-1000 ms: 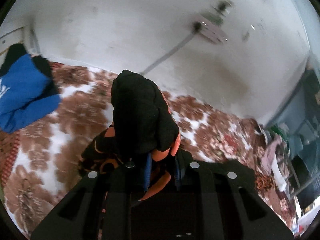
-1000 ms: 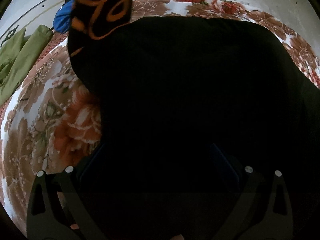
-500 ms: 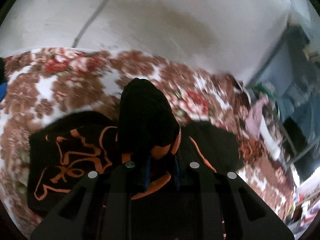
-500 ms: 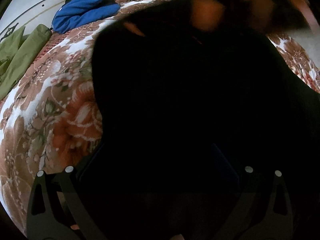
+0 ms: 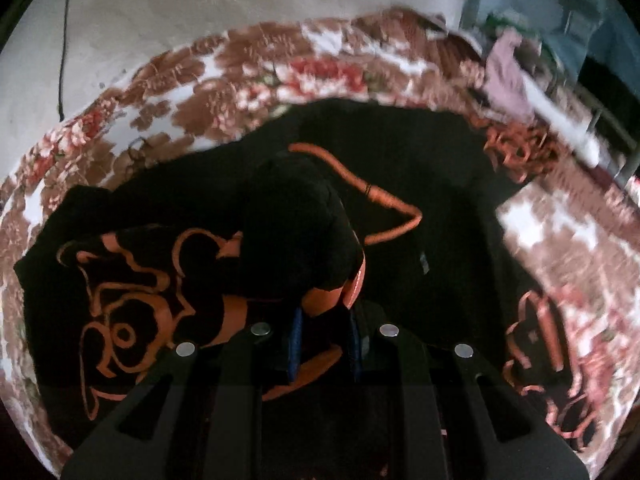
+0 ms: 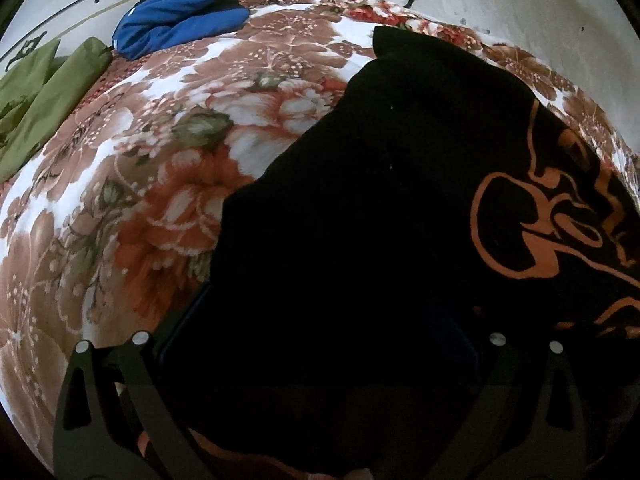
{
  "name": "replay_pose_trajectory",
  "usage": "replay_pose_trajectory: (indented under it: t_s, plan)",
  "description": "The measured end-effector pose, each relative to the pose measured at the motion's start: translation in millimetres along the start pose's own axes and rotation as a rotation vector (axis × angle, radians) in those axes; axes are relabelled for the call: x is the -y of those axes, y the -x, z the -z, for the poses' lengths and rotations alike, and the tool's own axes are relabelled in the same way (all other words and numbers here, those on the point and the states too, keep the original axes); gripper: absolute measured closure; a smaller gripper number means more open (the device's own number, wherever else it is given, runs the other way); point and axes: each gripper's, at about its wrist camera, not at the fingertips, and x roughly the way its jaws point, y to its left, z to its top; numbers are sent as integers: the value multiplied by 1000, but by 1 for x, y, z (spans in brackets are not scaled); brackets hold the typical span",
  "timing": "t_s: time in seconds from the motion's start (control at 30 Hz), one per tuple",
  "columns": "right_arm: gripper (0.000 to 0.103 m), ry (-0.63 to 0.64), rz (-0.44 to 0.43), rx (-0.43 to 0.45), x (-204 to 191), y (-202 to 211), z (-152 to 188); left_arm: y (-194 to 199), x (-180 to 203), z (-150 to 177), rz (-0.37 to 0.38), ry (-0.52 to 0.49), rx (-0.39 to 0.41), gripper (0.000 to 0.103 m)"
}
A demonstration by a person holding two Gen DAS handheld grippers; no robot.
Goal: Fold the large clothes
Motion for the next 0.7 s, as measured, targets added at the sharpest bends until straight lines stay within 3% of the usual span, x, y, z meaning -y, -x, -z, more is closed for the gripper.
replay_pose_trajectory:
  t_s: [0.1, 0.17, 0.2, 0.23, 0.27, 0.3, 0.4, 0.57, 0.7]
  plan:
    - [4, 22, 7, 8, -4, 4, 3, -17, 13, 5, -80, -69, -18, 84]
    - [4, 40, 8, 19, -7, 9, 6, -26, 32, 6, -173, -175, -23, 77]
    - [4, 48, 6, 27, -7, 11, 8, -30, 42, 6, -209, -226, -36, 62]
    - [4, 57, 3, 40, -7, 16, 10, -31, 49, 5, -228, -258, -43, 36]
    - [4, 62, 0, 47, -7, 19, 11, -32, 57, 4, -232, -294, -51, 24]
    - [4, 68, -5, 53, -7, 23, 13, -30, 65, 1, -233, -326, -55, 19]
    - [4, 62, -23, 54, -2, 35, 16, -24, 84, -3, -265, -397, -68, 19]
    - [4, 58, -30, 56, 7, 55, 24, 8, 91, -16, -206, -307, -73, 18]
    - [4, 67, -12, 52, 17, 75, 29, 57, 84, -36, -176, -297, -19, 12]
